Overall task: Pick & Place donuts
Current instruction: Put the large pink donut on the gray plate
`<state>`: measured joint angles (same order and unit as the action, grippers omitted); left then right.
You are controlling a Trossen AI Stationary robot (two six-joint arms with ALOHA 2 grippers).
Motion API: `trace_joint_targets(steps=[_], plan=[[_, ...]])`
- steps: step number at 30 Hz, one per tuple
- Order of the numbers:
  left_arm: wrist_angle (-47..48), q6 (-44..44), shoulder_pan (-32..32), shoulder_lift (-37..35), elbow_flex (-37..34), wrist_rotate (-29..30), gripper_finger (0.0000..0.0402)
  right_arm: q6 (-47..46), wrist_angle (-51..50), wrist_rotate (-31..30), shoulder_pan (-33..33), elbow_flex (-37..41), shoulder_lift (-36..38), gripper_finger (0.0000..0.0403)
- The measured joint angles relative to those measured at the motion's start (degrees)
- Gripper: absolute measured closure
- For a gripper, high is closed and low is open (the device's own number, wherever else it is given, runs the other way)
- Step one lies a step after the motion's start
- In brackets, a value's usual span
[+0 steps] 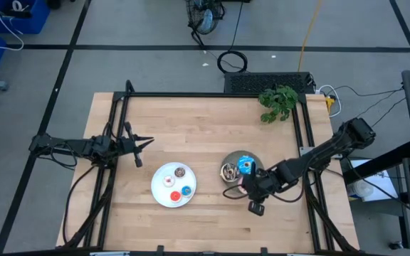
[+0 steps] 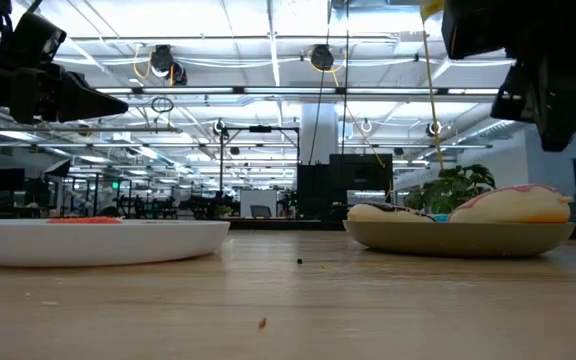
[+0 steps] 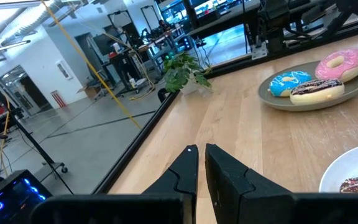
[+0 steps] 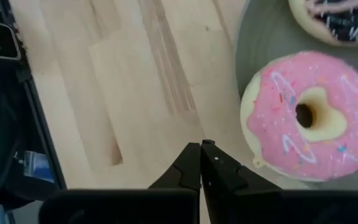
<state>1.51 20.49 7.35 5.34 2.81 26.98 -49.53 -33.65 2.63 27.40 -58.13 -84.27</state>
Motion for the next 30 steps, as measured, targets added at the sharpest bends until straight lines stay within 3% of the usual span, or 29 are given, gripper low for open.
trace_joint_targets(steps=[6,12,30], plan=[[0.02,0.02,0.01,0.01,0.0,0.0,0.0364,-2.43,3.49,2.02,-0.02,4.21,0.02,0.0403],[-0.03,0.09,0.02,0.0,-0.01,0.0,0.0364,-2.06,3.43,-1.4,-0.49,5.86,0.0,0.0403],[0.0,0.04,0.01,0.0,0.0,-0.02,0.0364,-0.9,4.56,-2.6,-3.05,8.22,0.02,0.0403]])
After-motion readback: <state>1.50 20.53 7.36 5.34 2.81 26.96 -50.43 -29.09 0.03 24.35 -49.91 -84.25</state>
